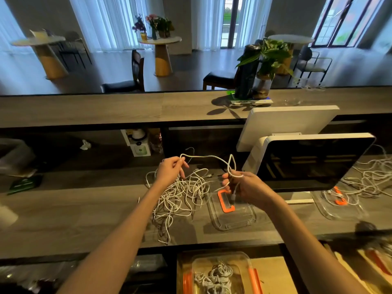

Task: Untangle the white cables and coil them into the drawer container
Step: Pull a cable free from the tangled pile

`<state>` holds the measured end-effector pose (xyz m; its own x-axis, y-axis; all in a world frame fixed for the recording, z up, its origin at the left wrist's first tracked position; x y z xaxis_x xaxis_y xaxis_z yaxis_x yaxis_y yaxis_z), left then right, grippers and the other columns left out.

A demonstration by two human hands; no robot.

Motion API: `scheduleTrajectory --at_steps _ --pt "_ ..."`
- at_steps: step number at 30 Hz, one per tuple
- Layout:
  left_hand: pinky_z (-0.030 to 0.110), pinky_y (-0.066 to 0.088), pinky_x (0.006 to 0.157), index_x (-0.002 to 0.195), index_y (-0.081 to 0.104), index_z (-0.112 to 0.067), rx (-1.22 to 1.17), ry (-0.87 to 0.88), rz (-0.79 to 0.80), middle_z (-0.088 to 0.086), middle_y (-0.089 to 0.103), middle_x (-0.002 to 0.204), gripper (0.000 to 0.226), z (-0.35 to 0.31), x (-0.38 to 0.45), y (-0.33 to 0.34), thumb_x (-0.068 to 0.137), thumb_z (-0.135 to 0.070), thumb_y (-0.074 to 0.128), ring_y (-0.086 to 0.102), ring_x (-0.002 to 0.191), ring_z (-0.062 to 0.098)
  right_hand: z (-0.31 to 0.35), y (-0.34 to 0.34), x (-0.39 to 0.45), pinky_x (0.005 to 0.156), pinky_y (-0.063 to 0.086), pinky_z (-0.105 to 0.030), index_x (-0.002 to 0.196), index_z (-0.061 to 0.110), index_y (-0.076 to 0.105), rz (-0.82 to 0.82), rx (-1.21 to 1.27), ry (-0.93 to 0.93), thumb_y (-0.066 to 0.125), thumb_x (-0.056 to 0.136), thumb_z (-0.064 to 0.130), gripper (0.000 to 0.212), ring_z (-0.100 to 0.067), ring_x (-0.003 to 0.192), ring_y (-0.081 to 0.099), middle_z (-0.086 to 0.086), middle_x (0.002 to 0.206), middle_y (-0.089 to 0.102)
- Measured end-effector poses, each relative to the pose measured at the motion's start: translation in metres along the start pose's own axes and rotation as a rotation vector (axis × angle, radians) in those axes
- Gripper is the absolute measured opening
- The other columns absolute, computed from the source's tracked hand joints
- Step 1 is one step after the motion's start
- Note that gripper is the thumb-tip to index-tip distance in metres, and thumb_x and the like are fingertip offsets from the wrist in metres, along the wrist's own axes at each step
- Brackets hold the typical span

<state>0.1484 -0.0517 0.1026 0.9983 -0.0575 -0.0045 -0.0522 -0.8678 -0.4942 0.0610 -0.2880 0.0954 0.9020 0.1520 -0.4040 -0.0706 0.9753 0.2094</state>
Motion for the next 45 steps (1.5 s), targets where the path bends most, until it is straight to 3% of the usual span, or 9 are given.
scheduleTrajectory --at_steps 8,13,18,21,25,29,36,40,45 --pt "0.036 0.05 0.086 0.127 0.057 -0.012 0.307 -0.05 0.04 0.008 0.069 0.109 0.038 0.021 -0.045 0.055 0.099 -0.037 0.062 0.066 0.102 0.025 -0.057 -0.012 -0.023 0.081 0.057 -0.035 0.099 0.005 0.056 -0.208 0.439 0.086 0.034 0.112 0.015 0.028 -0.025 0.087 0.07 -0.016 0.092 0.075" --pt "0.03 0.058 0.07 0.092 0.064 -0.02 0.042 0.163 0.062 -0.006 0.071 0.082 0.019 -0.04 -0.082 0.071 0.096 -0.039 0.066 0.068 0.074 0.007 -0.062 -0.01 -0.016 0.081 0.058 -0.037 0.104 0.003 0.054 -0.232 0.513 0.073 0.032 0.113 0.015 0.027 -0.029 0.089 0.073 -0.022 0.095 0.076" --pt "0.026 0.058 0.076 0.1 0.062 -0.032 0.282 0.268 0.29 -0.013 0.069 0.095 0.03 -0.053 -0.102 0.113 0.079 -0.042 0.082 0.064 0.082 0.0 -0.065 -0.011 -0.011 0.078 0.05 -0.039 0.108 0.006 0.062 -0.25 0.33 0.068 0.039 0.11 0.02 0.027 -0.027 0.085 0.068 -0.012 0.089 0.076" --pt "0.035 0.059 0.078 0.105 0.068 -0.024 0.326 0.276 0.286 -0.008 0.069 0.091 0.023 -0.05 -0.103 0.118 0.086 -0.024 0.079 0.064 0.077 0.005 -0.062 -0.006 -0.008 0.1 0.05 -0.046 0.108 0.006 0.06 -0.204 0.339 0.055 0.039 0.11 0.02 0.026 -0.03 0.1 0.07 -0.015 0.107 0.077" --pt "0.031 0.06 0.079 0.108 0.068 -0.023 0.312 0.215 0.283 -0.005 0.071 0.095 0.013 -0.044 -0.102 0.109 0.097 -0.018 0.065 0.066 0.08 0.004 -0.064 -0.009 -0.01 0.075 0.055 -0.025 0.123 -0.003 0.065 -0.088 0.17 0.079 0.06 0.103 0.028 0.037 -0.015 0.078 0.068 -0.011 0.097 0.074" --pt "0.032 0.061 0.076 0.106 0.049 -0.018 0.161 0.037 0.388 0.003 0.069 0.09 0.003 -0.03 -0.102 0.093 0.105 -0.015 0.046 0.071 0.081 0.013 -0.065 -0.029 -0.012 0.101 0.056 -0.036 0.13 0.002 0.063 -0.02 0.079 0.042 0.083 0.077 0.029 0.063 -0.025 0.117 0.07 -0.017 0.124 0.072" --pt "0.037 0.052 0.063 0.099 0.044 -0.016 -0.007 -0.138 0.223 -0.002 0.047 0.075 0.021 -0.008 -0.092 0.056 0.108 -0.033 0.036 0.05 0.058 0.011 -0.085 -0.093 -0.017 0.07 0.056 -0.029 0.117 -0.001 0.061 -0.306 -0.371 0.125 0.059 0.104 0.019 0.024 -0.023 0.087 0.075 -0.015 0.1 0.077" --pt "0.022 0.045 0.049 0.095 0.055 -0.014 0.004 -0.037 0.177 -0.005 0.047 0.066 0.032 -0.015 -0.093 0.052 0.106 -0.042 0.043 0.051 0.057 0.015 -0.104 -0.096 -0.018 0.065 0.054 -0.026 0.093 0.008 0.068 -0.218 -0.827 0.326 0.061 0.103 0.024 0.02 -0.011 0.065 0.068 -0.002 0.078 0.075" --pt "0.03 0.053 0.074 0.094 0.067 -0.013 0.028 0.021 0.26 0.001 0.07 0.076 0.035 -0.017 -0.097 0.06 0.11 -0.02 0.036 0.066 0.075 0.017 -0.065 -0.065 -0.014 0.082 0.05 -0.03 0.133 0.02 0.057 -0.342 -1.173 0.029 0.081 0.087 0.036 0.054 -0.022 0.112 0.065 -0.004 0.123 0.066"
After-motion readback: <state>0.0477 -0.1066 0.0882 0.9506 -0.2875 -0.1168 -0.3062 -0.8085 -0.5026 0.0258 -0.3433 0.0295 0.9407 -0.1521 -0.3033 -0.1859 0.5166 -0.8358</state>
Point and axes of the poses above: each hand's wrist, its own x-axis towards the middle knuckle, its own y-axis out of the palm, z = x × y, the point moved 9 cm from there along x, towards the middle knuckle
